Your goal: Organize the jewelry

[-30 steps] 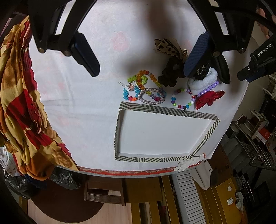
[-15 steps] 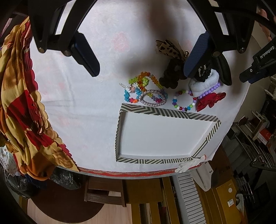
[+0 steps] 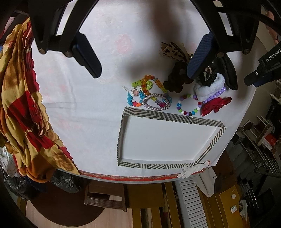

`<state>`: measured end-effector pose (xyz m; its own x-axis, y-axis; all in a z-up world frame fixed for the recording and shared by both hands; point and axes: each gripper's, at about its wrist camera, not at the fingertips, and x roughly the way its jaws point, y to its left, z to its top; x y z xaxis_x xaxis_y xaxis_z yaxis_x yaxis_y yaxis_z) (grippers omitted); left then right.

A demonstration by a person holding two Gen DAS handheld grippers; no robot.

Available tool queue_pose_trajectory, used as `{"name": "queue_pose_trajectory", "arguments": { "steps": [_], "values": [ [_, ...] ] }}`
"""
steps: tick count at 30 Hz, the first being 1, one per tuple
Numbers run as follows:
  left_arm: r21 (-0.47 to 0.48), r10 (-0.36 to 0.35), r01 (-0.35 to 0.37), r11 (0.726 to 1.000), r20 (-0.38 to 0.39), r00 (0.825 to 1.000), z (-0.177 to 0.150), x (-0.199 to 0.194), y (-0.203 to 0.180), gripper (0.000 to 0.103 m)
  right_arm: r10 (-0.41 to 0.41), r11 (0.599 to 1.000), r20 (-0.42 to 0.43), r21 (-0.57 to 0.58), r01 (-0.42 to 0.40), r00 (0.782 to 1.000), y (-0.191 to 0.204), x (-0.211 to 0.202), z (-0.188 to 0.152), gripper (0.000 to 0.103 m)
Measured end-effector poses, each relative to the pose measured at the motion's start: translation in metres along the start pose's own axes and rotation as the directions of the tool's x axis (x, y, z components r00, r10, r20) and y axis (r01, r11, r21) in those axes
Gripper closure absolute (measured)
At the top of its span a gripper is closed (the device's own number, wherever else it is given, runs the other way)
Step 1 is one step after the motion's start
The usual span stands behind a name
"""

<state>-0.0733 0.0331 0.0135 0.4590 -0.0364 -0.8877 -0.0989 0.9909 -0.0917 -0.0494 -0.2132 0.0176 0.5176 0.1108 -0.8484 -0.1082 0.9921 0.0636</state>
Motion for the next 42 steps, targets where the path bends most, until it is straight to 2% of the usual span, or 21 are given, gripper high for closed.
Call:
{"name": "queue_pose_trajectory", "arguments": {
  "steps": [9,14,18,24,26,31,35,39,40,42],
  "values": [
    [-0.035,-0.036,0.035,0.999,-0.038,0.999,0.003,0.002,0.033,0.081,0.051,0.999,-0.039,-0.008,-0.051,0.998,-0.007,0.01,-0.011,0.004],
    [-0.056,-0.133,0.13,0.99,-0.061,0.989,0.003,0.003,0.037,0.081,0.079,0.997,-0.078,-0.021,-0.081,0.994,-0.008,0.019,-0.02,0.01],
    [-0.133,-0.214,0.2,0.971,-0.107,0.971,0.002,0.016,0.041,0.081,0.121,0.992,-0.092,-0.018,-0.124,0.988,-0.002,0.021,-0.02,0.017],
    [-0.208,-0.25,0.224,0.952,-0.108,0.962,0.004,0.031,0.046,0.081,0.216,0.974,-0.073,-0.06,-0.22,0.974,0.024,0.021,-0.017,0.032],
    [-0.213,-0.265,0.238,0.948,-0.107,0.958,0.006,0.035,0.047,0.081,0.261,0.961,-0.078,-0.076,-0.267,0.962,0.037,0.023,-0.018,0.042],
    [-0.262,-0.301,0.263,0.929,-0.119,0.946,0.008,0.045,0.053,0.081,0.312,0.937,-0.095,-0.134,-0.323,0.945,0.068,0.037,-0.016,0.056],
    [-0.329,-0.302,0.241,0.913,-0.148,0.942,0.009,0.06,0.058,0.081,0.319,0.93,-0.128,-0.15,-0.336,0.939,0.078,0.057,-0.008,0.057],
    [-0.391,-0.3,0.214,0.895,-0.172,0.938,0.008,0.073,0.06,0.081,0.362,0.91,-0.174,-0.145,-0.387,0.916,0.079,0.079,-0.001,0.057],
    [-0.395,-0.296,0.206,0.895,-0.181,0.938,0.007,0.076,0.058,0.081,0.372,0.903,-0.186,-0.154,-0.401,0.909,0.081,0.084,0.001,0.06],
    [-0.391,-0.289,0.196,0.899,-0.195,0.937,0.005,0.08,0.054,0.081,0.387,0.894,-0.205,-0.157,-0.421,0.899,0.083,0.091,0.003,0.076]
  ]
}}
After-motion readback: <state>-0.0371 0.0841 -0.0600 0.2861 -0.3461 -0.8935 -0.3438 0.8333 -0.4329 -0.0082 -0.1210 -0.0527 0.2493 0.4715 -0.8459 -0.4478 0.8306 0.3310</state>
